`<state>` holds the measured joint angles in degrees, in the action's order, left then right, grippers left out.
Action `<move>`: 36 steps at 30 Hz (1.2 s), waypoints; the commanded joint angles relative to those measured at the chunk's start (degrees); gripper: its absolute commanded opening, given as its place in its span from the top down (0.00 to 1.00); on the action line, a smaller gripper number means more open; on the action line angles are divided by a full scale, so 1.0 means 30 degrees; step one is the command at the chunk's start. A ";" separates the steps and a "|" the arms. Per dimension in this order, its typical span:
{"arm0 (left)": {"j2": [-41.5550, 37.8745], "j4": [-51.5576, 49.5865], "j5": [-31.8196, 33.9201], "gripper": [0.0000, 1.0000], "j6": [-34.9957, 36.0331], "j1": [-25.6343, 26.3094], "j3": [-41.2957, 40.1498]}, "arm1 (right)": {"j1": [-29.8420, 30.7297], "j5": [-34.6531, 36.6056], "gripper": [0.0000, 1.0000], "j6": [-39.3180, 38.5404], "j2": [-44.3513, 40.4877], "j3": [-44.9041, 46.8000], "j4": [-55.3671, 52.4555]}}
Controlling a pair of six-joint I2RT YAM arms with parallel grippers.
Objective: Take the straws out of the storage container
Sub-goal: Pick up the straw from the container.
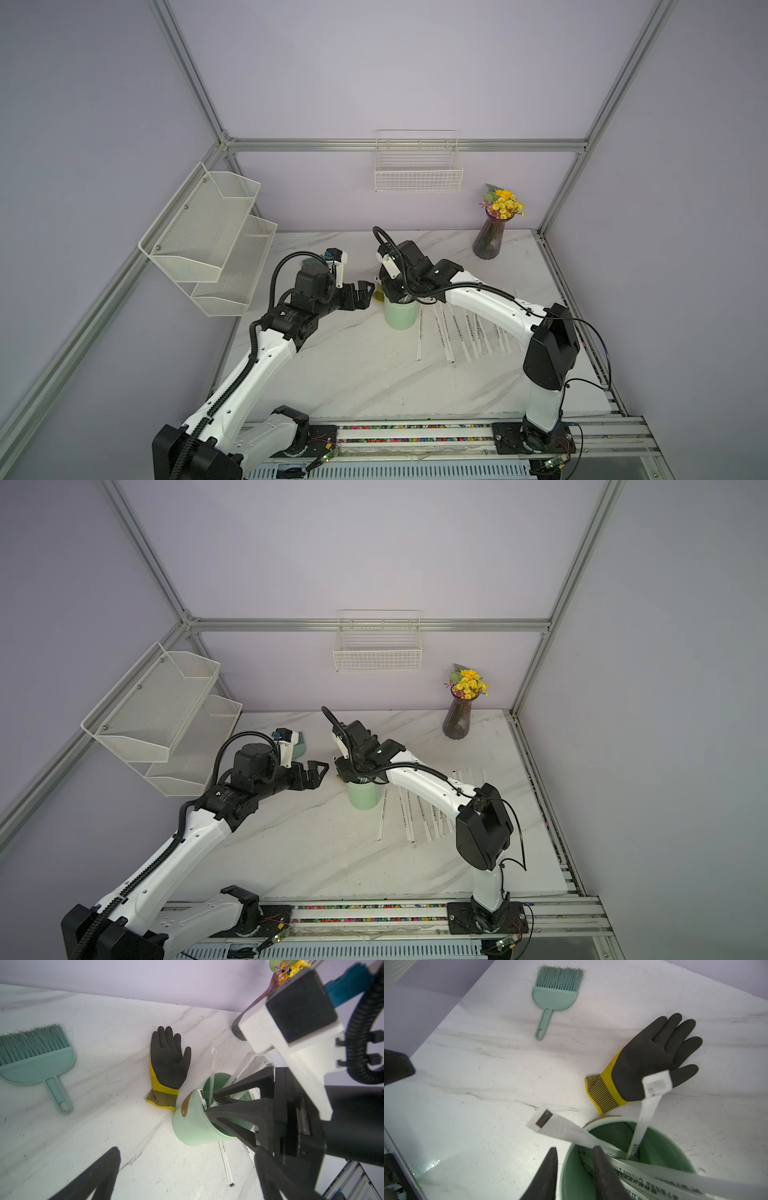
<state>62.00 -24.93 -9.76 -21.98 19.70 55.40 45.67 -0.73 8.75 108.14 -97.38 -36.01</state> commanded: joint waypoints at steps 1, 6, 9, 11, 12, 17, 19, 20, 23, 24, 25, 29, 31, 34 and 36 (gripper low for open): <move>-0.0130 0.0370 0.0097 0.00 0.0001 0.0053 -0.0067 | 0.0106 0.0307 0.68 -0.0326 0.0638 -0.0783 0.0020; -0.0041 0.0384 0.0058 0.00 0.0031 0.0053 -0.0067 | 0.0103 0.0372 0.68 -0.0413 0.1157 -0.1074 0.0109; -0.0041 0.0370 0.0045 0.00 0.0045 0.0053 -0.0121 | 0.0096 0.0451 0.68 -0.0464 0.1221 -0.1084 0.0225; -0.0041 0.0370 0.0046 0.00 0.0060 0.0054 -0.0126 | 0.0086 0.0519 0.69 -0.0508 0.1163 -0.1055 0.0340; -0.0041 0.0385 0.0032 0.00 0.0045 0.0052 -0.0126 | 0.0070 0.0526 0.71 -0.0506 0.1133 -0.0998 0.0401; -0.0041 0.0406 0.0024 0.00 0.0031 0.0054 -0.0138 | 0.0070 0.0695 0.76 -0.0541 0.0986 -0.0903 0.0496; -0.0041 0.0432 -0.0021 0.00 0.0002 0.0050 -0.0155 | 0.0073 0.0689 0.76 -0.0538 0.0879 -0.0833 0.0562; -0.0041 0.0447 -0.0024 0.00 0.0002 0.0058 -0.0183 | 0.0070 0.0713 0.77 -0.0520 0.0798 -0.0781 0.0576; -0.0041 0.0459 -0.0053 0.00 -0.0028 0.0058 -0.0214 | 0.0072 0.0800 0.78 -0.0490 0.0557 -0.0668 0.0613; -0.0041 0.0483 -0.0051 0.00 -0.0050 0.0053 -0.0213 | 0.0078 0.0751 0.78 -0.0511 0.0477 -0.0625 0.0632; -0.0041 0.0487 -0.0032 0.00 -0.0057 0.0053 -0.0190 | 0.0080 0.0779 0.79 -0.0490 0.0400 -0.0586 0.0621; -0.0011 0.0502 -0.0079 0.00 -0.0085 0.0068 -0.0211 | 0.0077 0.0685 0.79 -0.0414 -0.0046 -0.0329 0.0686; -0.0026 0.0516 -0.0120 0.00 -0.0121 0.0060 -0.0228 | 0.0076 0.0713 0.79 -0.0393 -0.0234 -0.0194 0.0691; -0.0066 0.0547 -0.0186 0.00 -0.0189 0.0053 -0.0265 | 0.0097 0.0853 0.79 -0.0305 -0.0506 -0.0043 0.0646; -0.0099 0.0598 -0.0188 0.00 -0.0229 0.0054 -0.0301 | 0.0078 0.0875 0.80 -0.0285 -0.0737 0.0066 0.0736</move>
<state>62.02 -24.91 -9.85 -21.98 19.70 55.40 45.67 0.82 8.27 108.75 -98.17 -35.16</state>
